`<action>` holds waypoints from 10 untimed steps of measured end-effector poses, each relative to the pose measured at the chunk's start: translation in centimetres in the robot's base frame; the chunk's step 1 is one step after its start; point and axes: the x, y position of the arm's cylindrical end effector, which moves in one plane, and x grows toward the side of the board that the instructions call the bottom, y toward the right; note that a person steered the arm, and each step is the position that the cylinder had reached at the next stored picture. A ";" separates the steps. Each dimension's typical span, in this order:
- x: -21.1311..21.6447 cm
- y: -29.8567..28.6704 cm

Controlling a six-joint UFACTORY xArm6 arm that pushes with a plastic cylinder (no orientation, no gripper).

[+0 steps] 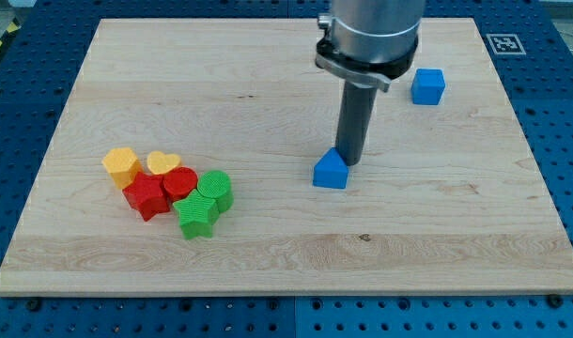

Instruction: Move the blue triangle to the right side of the green circle

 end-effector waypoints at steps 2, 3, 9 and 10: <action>0.7 -0.2; 2.5 -0.2; 4.8 -0.1; 4.8 -0.1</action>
